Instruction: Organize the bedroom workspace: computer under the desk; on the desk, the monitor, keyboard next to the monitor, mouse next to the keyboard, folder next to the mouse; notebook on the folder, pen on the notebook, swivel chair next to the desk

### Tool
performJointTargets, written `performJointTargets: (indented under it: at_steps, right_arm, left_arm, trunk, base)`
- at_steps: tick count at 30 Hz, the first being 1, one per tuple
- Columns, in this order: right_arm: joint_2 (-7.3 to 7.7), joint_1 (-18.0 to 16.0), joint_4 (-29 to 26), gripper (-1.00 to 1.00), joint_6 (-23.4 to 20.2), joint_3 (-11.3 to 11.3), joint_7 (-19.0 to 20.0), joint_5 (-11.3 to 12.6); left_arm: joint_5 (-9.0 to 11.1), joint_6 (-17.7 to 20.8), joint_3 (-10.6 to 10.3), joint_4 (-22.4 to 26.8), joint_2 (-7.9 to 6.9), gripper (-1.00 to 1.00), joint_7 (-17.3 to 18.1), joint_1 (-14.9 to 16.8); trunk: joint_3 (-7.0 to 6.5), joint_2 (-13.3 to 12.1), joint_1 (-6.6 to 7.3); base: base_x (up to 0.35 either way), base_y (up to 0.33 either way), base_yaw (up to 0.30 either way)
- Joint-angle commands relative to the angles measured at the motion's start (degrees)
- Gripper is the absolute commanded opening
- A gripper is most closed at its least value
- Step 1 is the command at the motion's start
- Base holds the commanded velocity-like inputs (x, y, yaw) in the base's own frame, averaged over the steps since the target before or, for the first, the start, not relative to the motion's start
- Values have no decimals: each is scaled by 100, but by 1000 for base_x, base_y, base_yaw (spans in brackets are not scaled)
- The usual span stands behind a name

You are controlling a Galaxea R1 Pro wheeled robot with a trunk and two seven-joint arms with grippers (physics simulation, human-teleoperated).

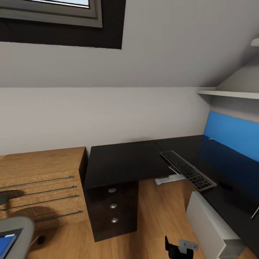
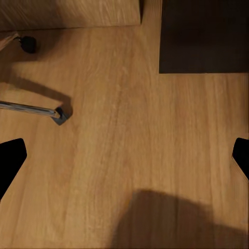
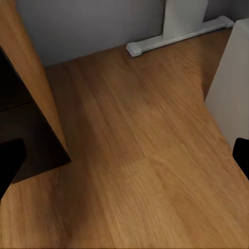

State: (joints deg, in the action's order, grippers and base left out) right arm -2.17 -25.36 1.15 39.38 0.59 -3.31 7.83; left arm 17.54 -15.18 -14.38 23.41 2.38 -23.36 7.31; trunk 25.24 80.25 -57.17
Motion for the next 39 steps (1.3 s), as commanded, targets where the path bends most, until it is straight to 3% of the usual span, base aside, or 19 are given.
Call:
performJointTargets:
  at_steps: [1, 14, 19, 29, 33, 35, 39]
  right_arm:
    - [-4, -6, 13, 100, 25, 2, -2, 18]
    - [71, 10, 0, 100, 43, -4, -3, 15]
    - [27, 38, 7, 100, 79, -22, 3, -91]
    - [33, 48, 4, 100, 89, -19, 2, -119]
    - [16, 48, -8, 100, 136, -40, 11, -132]
    - [9, 48, -105, 100, 187, -74, -2, -132]
    - [7, 43, -609, 100, 134, -82, -26, -129]
  left_arm:
    - [51, -30, -50, -3, -4, 100, -37, 5]
    - [48, -57, -59, 6, 78, 100, -57, 5]
    - [49, -87, -47, 57, 79, 100, -43, 6]
    - [47, -683, -42, 181, 84, 100, -36, 7]
    - [42, -771, -90, 551, 94, 100, -60, 3]
    - [40, -738, -239, 1116, 98, 100, -139, 4]
    - [37, -457, -466, 1788, 100, 100, -413, 4]
  trunk:
    - [-12, -38, 20]
    - [-246, -560, 306]
    - [-336, -760, 416]
    - [-515, -1161, 635]
    - [-587, -1322, 723]
    - [-623, -1402, 767]
    - [-695, -1562, 855]
  base:
    - [252, 0, 0]
    - [29, 0, 0]
    - [0, 0, 0]
    - [0, 0, 0]
    - [0, 0, 0]
    - [0, 0, 0]
    - [0, 0, 0]
